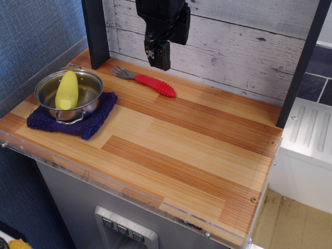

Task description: Move fork to the far right corner in the front

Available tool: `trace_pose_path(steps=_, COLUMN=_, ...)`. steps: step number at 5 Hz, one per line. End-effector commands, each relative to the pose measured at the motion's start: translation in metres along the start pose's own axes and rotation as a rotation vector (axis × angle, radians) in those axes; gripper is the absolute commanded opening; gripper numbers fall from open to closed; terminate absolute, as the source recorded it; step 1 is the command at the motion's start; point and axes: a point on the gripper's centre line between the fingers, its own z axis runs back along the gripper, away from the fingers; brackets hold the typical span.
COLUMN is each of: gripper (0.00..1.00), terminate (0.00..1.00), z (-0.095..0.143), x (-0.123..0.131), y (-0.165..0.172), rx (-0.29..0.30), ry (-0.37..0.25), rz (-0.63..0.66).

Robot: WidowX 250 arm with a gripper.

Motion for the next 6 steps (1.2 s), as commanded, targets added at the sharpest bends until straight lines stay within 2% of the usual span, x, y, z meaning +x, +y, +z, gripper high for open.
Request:
trace_pose_path(steps=1, gripper=1.0, terminate=0.0, z=0.0, x=0.0, y=0.0, rx=0.0, ry=0.0, rz=0.0)
trace_pose_path(steps=3, gripper=1.0, terminate=0.0, z=-0.018, x=0.031, y=-0.006, rx=0.079, ry=-0.021, rz=0.007)
trace_pose_path(steps=4, gripper=1.0, terminate=0.0, z=-0.026, x=0.042, y=-0.01, rx=0.09, ry=-0.021, rz=0.033)
trace_pose_path(steps=6, gripper=1.0, terminate=0.0, z=-0.052, x=0.051, y=-0.02, rx=0.109, ry=-0.061, rz=0.026)
